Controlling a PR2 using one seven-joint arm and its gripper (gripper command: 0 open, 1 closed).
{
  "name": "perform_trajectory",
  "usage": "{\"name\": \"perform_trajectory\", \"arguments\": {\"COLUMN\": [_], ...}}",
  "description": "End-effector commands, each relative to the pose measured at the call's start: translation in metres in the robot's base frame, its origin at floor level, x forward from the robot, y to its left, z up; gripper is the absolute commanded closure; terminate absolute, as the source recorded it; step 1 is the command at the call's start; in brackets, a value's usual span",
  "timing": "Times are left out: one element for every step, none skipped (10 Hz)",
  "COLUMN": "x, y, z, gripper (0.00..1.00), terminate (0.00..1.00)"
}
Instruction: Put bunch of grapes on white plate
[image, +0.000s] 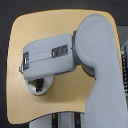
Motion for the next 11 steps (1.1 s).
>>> {"name": "perform_trajectory", "arguments": {"x": [0.001,0.003,0.01,0.023,0.032,0.043,0.052,0.057,0.061,0.068,0.075], "y": [-0.01,-0.01,-0.009,-0.014,-0.017,-0.016,-0.014,-0.014,-0.017,-0.021,-0.022], "z": [0.009,0.016,0.031,0.058,0.071,0.091,0.106,0.124,0.132,0.143,0.158], "gripper": [0.0,0.0,0.0,0.0,0.0,0.0,0.0,0.0,0.0,0.0,0.0], "terminate": [0.0,0.0,0.0,0.0,0.0,0.0,0.0,0.0,0.0,0.0,0.0]}}
